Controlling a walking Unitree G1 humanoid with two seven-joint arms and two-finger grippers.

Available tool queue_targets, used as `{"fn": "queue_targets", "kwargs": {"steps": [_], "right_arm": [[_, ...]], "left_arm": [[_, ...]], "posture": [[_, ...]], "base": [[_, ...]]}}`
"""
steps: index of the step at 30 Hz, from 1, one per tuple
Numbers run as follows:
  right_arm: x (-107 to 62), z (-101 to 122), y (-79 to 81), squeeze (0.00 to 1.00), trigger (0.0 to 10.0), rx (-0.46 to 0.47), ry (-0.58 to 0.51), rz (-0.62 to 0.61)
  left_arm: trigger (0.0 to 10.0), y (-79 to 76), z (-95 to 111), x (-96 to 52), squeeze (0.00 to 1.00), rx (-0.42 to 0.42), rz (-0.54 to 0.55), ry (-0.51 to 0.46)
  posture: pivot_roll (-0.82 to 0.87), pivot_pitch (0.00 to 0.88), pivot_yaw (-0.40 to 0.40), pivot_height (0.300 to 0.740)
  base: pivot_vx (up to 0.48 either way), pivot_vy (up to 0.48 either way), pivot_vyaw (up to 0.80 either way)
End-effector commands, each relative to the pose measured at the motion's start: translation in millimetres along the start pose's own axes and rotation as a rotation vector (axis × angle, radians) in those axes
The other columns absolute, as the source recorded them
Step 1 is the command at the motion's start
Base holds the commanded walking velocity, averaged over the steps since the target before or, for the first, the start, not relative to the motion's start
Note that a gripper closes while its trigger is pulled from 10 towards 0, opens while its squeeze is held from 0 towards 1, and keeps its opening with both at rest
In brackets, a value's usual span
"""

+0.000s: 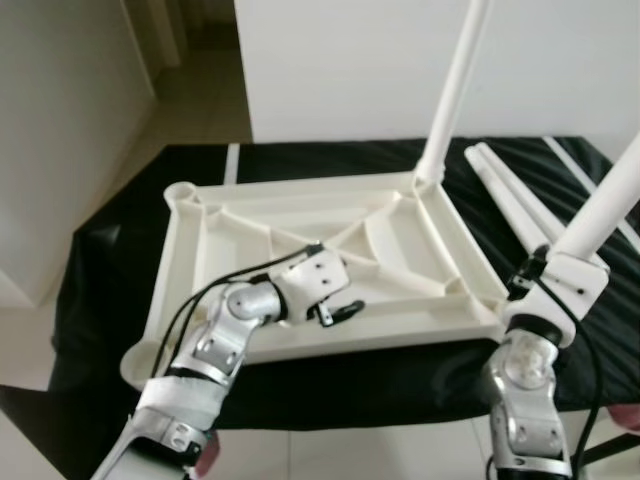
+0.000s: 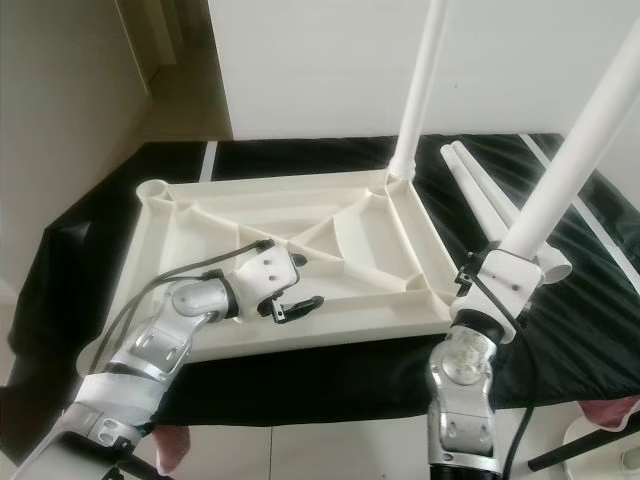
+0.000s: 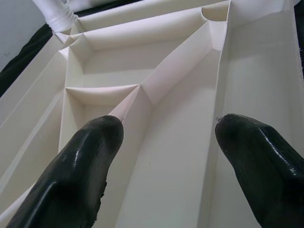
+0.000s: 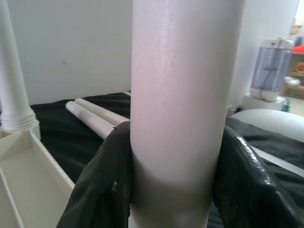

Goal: Building children table

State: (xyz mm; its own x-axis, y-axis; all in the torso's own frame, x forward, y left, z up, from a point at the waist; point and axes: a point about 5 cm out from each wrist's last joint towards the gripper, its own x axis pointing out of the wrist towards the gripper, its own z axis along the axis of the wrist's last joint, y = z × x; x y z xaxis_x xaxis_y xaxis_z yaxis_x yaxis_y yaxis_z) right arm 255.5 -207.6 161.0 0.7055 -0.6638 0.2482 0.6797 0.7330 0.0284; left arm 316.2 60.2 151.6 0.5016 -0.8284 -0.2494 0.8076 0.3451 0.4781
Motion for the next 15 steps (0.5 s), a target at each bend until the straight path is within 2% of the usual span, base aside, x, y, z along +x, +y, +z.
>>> {"fn": "queue_targets", "kwargs": {"steps": [1, 13, 14, 15], "right_arm": [[-4.7, -26.1, -7.9, 0.00, 10.0, -0.087, 0.115, -0.048], [0.1, -24.9, -7.5, 0.00, 10.0, -0.050, 0.088, -0.014], [0.3, -24.9, -6.6, 0.36, 10.0, -0.036, 0.091, -0.003], [0.5, -22.3, -3.7, 1.00, 10.0, 0.012, 0.079, 0.044]], "left_arm": [[10.0, 3.6, -1.5, 0.8, 0.00, 0.005, 0.077, 0.009], [10.0, 6.9, -2.2, -0.9, 0.00, 0.005, 0.090, 0.015], [10.0, 7.2, -2.3, -1.0, 0.00, 0.005, 0.091, 0.015], [10.0, 7.5, -2.5, -1.3, 0.00, 0.004, 0.093, 0.017]], "posture": [[0.02, 0.000, -0.001, 0.740], [0.03, 0.000, -0.004, 0.740], [0.03, 0.000, -0.003, 0.740], [0.03, 0.000, -0.004, 0.740]], "base": [[0.000, 0.000, 0.00], [0.000, 0.000, 0.00], [0.000, 0.000, 0.00], [0.000, 0.000, 0.00]]}}
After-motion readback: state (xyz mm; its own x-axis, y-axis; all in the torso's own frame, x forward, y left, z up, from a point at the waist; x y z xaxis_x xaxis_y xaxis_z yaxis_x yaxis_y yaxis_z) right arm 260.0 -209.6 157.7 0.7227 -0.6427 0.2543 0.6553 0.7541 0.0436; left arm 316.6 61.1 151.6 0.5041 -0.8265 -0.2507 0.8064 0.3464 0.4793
